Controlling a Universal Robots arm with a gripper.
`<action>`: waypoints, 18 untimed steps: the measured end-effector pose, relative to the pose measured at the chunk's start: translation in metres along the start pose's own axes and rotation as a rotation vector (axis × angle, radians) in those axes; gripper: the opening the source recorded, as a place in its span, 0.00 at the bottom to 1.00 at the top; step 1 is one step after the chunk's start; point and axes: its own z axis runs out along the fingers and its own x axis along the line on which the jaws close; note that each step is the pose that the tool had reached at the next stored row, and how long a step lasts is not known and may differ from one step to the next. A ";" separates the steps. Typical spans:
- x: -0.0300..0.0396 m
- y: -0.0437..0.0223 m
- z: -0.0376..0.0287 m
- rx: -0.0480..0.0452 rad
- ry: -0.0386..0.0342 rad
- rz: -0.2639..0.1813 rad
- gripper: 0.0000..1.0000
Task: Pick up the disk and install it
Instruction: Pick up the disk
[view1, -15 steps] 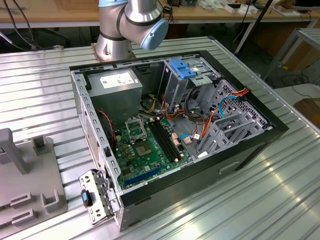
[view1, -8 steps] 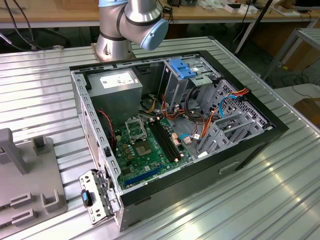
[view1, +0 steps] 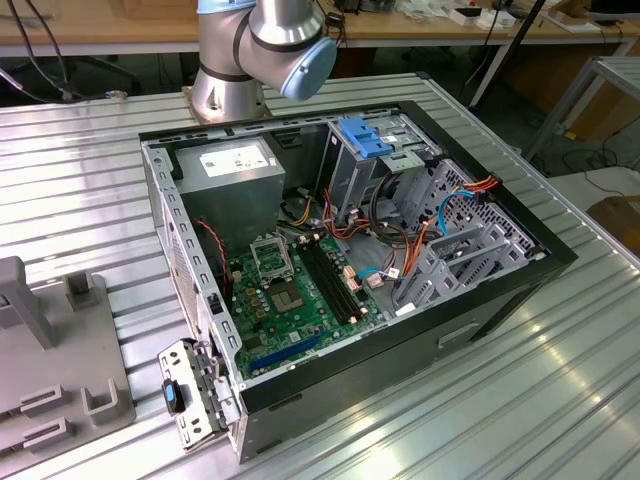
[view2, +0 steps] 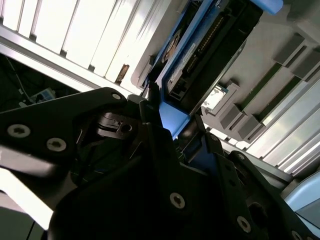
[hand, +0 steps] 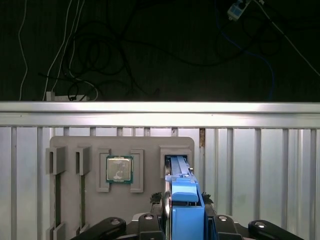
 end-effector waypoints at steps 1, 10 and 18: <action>0.0000 0.0000 0.0001 0.0001 0.0000 0.000 0.41; 0.0000 0.0000 0.0002 0.0001 0.0000 0.000 0.36; 0.0000 0.0000 0.0003 0.0001 0.0000 0.000 0.36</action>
